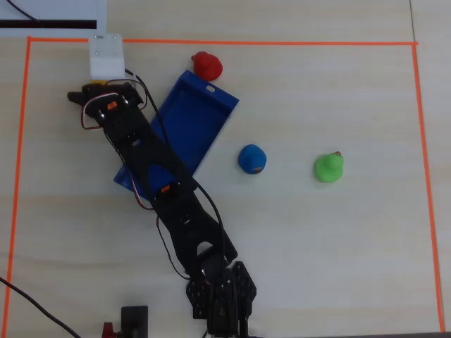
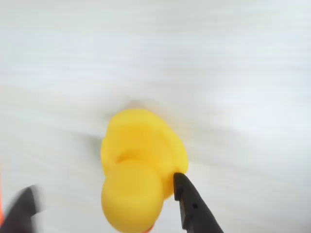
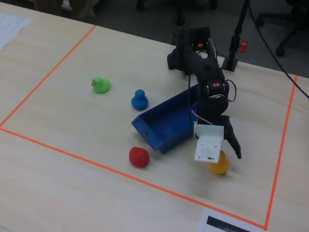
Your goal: Grasp yellow duck and put it into box.
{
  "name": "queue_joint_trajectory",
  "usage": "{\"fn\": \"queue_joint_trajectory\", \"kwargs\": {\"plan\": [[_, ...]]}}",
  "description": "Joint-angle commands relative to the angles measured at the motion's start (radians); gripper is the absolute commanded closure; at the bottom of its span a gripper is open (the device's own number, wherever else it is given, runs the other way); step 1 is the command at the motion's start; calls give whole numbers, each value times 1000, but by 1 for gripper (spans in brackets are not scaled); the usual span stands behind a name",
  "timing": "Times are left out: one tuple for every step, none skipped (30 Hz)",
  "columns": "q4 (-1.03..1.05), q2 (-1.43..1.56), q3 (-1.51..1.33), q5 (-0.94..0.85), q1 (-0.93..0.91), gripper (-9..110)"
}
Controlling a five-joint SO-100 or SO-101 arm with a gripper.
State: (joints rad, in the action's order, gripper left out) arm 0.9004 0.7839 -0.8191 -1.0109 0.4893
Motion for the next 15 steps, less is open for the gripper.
{"fn": "queue_joint_trajectory", "kwargs": {"plan": [[-58, -2, 60, 17, 5, 93], [-63, -6, 60, 18, 2, 97], [-71, -9, 61, 26, -2, 102], [-74, -11, 63, 32, -6, 102], [-74, -11, 67, 38, -9, 102], [-69, -11, 74, 43, -12, 102], [-58, -9, 84, 48, -17, 102], [-41, -3, 98, 51, -20, 102], [-18, 8, 117, 54, -25, 102], [14, 26, 138, 57, -31, 102], [49, 49, 164, 60, -38, 102], [84, 78, 198, 64, -48, 102], [121, 106, 236, 67, -58, 102], [156, 135, 275, 67, -71, 102], [193, 169, 313, 67, -83, 102]]}}
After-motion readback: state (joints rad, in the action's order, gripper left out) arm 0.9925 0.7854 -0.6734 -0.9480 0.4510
